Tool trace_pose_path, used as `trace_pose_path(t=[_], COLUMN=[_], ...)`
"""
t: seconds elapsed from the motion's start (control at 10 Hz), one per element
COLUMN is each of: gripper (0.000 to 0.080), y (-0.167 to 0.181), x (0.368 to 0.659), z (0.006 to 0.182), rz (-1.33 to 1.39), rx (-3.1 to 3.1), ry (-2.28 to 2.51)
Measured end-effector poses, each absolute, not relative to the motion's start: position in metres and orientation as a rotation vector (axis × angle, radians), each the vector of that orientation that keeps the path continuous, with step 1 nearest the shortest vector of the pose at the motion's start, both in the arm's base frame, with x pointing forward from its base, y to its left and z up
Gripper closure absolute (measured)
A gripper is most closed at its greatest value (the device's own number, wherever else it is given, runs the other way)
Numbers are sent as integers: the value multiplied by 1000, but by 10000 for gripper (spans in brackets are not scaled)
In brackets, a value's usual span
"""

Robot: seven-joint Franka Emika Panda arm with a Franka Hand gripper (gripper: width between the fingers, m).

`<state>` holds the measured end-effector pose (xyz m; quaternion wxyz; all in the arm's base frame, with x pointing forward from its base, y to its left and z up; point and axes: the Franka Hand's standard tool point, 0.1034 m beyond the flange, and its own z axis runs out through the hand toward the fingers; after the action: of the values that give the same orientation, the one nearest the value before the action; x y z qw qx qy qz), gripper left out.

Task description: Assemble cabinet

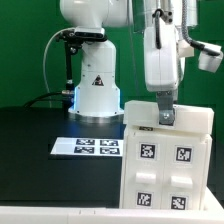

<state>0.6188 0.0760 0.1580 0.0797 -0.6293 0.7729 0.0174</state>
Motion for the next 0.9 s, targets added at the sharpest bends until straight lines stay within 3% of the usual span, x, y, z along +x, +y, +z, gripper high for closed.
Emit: trace_pose_path(t=[0.1,0.3,0.6,0.9], gripper=[12,4,3,3], y=[77,79,78,82], x=[618,617,617,624], z=[167,184,181,182], rz=[59,51,21,-61], rx=[-1941,-2214,-2419,-2802], ry=[2255,1972,1718,1072])
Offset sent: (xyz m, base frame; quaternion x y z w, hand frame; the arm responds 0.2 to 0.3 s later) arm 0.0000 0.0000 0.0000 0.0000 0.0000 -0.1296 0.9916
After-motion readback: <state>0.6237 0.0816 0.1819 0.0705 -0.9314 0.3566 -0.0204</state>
